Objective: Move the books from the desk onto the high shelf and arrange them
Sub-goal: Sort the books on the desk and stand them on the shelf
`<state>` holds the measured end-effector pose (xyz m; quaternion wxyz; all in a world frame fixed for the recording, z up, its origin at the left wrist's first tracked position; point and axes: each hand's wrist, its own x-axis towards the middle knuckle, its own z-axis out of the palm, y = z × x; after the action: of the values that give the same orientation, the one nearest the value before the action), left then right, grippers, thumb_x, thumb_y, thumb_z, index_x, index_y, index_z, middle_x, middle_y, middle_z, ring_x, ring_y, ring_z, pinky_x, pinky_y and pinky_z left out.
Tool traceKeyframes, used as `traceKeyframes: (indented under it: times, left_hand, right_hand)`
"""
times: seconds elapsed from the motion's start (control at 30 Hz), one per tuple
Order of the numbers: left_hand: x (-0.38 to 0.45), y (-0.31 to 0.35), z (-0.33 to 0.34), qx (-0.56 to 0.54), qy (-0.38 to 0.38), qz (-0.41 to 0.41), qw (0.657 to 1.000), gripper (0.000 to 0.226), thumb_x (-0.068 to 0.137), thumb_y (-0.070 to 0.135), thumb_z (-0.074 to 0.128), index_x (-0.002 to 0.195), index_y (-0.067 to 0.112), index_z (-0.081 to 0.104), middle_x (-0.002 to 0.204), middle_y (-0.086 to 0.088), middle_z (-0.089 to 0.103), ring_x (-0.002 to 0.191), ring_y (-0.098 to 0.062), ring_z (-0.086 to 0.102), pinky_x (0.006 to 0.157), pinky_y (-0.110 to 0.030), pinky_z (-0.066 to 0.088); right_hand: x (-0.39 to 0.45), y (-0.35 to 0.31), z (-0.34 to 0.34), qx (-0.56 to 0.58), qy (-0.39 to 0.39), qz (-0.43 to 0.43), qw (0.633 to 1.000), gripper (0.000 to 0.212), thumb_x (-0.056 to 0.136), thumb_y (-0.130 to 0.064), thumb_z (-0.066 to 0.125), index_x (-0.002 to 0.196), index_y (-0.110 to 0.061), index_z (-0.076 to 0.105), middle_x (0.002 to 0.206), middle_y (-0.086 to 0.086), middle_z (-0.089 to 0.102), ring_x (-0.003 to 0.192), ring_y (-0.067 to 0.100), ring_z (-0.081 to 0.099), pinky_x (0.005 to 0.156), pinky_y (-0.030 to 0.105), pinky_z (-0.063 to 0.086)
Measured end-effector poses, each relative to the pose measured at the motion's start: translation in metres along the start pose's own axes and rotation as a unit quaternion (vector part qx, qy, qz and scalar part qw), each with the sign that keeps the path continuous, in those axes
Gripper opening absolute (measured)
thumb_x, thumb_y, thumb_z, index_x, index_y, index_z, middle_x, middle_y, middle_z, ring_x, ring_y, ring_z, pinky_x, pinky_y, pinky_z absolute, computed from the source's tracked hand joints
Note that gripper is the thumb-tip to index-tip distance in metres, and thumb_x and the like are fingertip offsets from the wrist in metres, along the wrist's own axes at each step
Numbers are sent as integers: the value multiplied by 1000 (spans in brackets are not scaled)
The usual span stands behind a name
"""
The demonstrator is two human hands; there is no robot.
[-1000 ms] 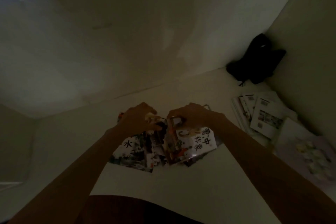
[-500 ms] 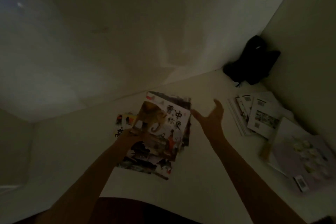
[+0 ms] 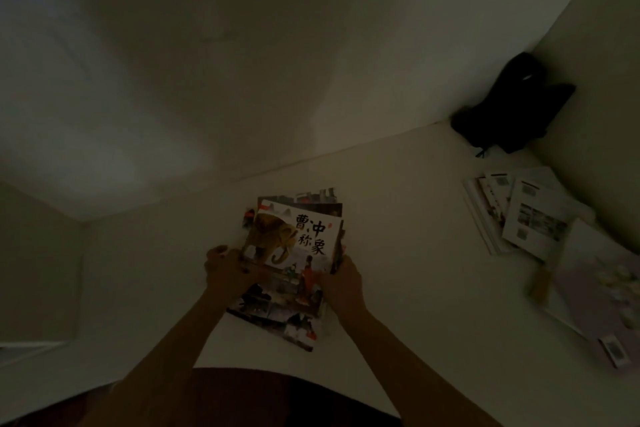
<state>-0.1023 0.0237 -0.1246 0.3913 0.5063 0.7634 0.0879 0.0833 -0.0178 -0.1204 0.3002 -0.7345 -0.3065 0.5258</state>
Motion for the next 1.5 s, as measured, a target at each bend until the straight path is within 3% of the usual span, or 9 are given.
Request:
traceKeyframes:
  times: [0.17, 0.3, 0.37, 0.53, 0.67, 0.83, 1.03, 1.33, 1.5]
  left_hand:
    - [7, 7, -1, -73, -22, -21, 997, 125, 35, 45, 82, 139, -1, 30, 137, -30, 34, 125, -44, 37, 99, -47, 38]
    - [19, 23, -10, -142, -47, -71, 986, 72, 50, 55, 80, 91, -1, 59, 93, -20, 57, 85, -28, 56, 83, -41, 47]
    - [27, 23, -13, -169, -65, -81, 980, 47, 72, 38, 78, 93, -1, 62, 96, -20, 58, 89, -29, 57, 87, -39, 46]
    - [36, 19, -18, -208, -122, -116, 963, 58, 81, 18, 71, 127, -8, 48, 136, -20, 47, 123, -37, 46, 97, -38, 38]
    - [31, 17, -24, -214, -151, -81, 962, 56, 78, 10, 74, 126, -6, 49, 125, -16, 55, 113, -36, 54, 90, -38, 45]
    - [16, 11, -31, -293, -169, 43, 940, 35, 80, 6, 70, 113, 11, 58, 117, -11, 62, 110, -30, 58, 93, -41, 47]
    - [4, 25, -37, -358, -149, 179, 904, 48, 83, -5, 62, 124, 18, 51, 109, 14, 67, 102, -1, 63, 82, -22, 53]
    - [7, 38, -40, -366, -117, 223, 896, 66, 62, 15, 83, 118, -9, 56, 111, -17, 67, 105, -27, 64, 86, -36, 55]
    - [-3, 18, -30, -357, -106, 213, 903, 50, 67, 3, 78, 113, 10, 61, 96, 10, 73, 92, -9, 68, 73, -24, 55]
  right_hand:
    - [-4, 5, 7, -262, 106, -46, 958, 67, 87, -45, 58, 137, -8, 33, 132, 14, 32, 122, 30, 33, 97, 36, 36]
    - [16, -10, 20, -41, 92, 2, 995, 74, 72, -30, 77, 133, -9, 40, 132, 14, 41, 127, 34, 38, 106, 50, 35]
    - [25, -15, 29, 0, 96, 35, 995, 84, 70, -24, 78, 139, -8, 34, 132, 15, 41, 123, 35, 42, 103, 51, 38]
    - [28, -21, 36, 43, 70, 61, 995, 78, 69, -19, 75, 135, -7, 36, 121, 9, 50, 113, 33, 51, 95, 49, 47]
    - [25, -14, 33, 67, 61, 49, 995, 59, 71, -12, 73, 123, -8, 44, 122, 12, 55, 108, 30, 57, 90, 47, 52]
    - [19, -24, 3, 65, 55, 53, 995, 93, 74, -25, 79, 144, -6, 21, 145, 16, 29, 129, 31, 39, 104, 47, 40]
    - [13, -61, -38, 124, -77, -103, 984, 40, 78, 0, 70, 107, -15, 47, 124, 13, 59, 93, 13, 64, 81, 33, 56]
    - [6, -53, -40, 20, 17, -304, 952, 52, 82, 7, 63, 118, -24, 39, 106, -14, 56, 104, 6, 59, 80, 24, 54]
    - [-6, -32, -22, 20, -4, -302, 953, 58, 78, 22, 58, 120, -3, 27, 105, -9, 43, 91, -25, 50, 73, -1, 41]
